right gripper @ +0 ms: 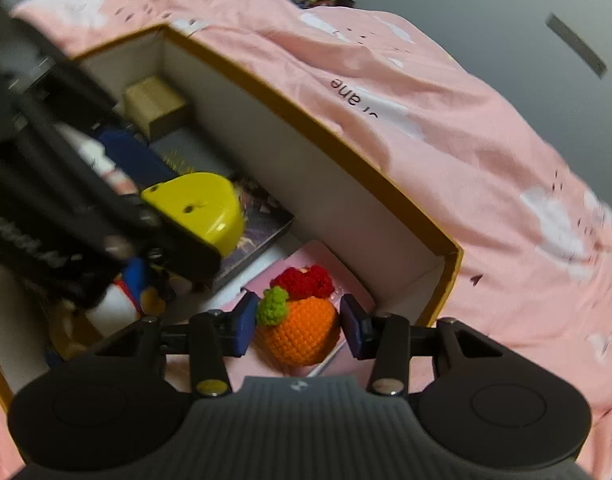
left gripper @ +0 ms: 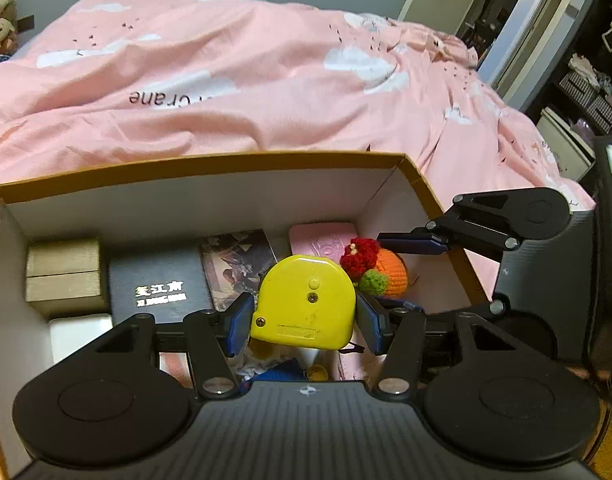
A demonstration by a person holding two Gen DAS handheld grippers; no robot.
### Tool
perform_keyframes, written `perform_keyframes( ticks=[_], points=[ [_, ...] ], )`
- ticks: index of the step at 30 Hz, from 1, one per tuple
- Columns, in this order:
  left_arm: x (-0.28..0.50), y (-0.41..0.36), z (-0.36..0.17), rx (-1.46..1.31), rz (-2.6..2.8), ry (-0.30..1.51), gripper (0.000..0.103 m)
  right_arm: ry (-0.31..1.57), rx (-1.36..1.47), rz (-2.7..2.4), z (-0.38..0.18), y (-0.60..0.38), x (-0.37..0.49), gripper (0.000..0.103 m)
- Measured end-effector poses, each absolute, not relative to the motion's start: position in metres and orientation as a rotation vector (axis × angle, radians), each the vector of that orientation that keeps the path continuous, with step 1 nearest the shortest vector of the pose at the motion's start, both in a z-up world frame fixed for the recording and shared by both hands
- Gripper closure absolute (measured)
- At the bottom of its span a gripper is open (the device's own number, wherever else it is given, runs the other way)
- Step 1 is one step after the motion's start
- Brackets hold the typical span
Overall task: Organize objects
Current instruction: 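Lower the crocheted orange into the box and open the right tool while the left tool lowers the tape measure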
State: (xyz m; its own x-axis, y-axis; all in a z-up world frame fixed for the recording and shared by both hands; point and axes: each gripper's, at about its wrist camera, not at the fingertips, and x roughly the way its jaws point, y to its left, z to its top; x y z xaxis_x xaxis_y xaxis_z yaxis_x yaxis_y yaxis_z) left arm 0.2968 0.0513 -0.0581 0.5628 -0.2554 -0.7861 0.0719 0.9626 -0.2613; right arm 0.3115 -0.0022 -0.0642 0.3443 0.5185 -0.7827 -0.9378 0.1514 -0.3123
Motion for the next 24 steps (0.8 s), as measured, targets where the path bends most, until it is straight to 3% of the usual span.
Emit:
perform_keyframes(
  ticks=[4,7,24],
  points=[
    [0.305,0.045,-0.064,-0.193,-0.201,0.977,0.04,0.52,-0.955,1.127,-0.065,-0.007,0.306,0.055],
    [0.31,0.039,-0.067,-0.163,-0.201,0.995,0.04,0.468,-0.963,1.106,-0.057,-0.015,0.302,0.039],
    [0.314,0.018,-0.071,-0.031,-0.157,0.995,0.039,0.46,-0.897,1.047,-0.037,-0.054,0.294,0.039]
  ],
)
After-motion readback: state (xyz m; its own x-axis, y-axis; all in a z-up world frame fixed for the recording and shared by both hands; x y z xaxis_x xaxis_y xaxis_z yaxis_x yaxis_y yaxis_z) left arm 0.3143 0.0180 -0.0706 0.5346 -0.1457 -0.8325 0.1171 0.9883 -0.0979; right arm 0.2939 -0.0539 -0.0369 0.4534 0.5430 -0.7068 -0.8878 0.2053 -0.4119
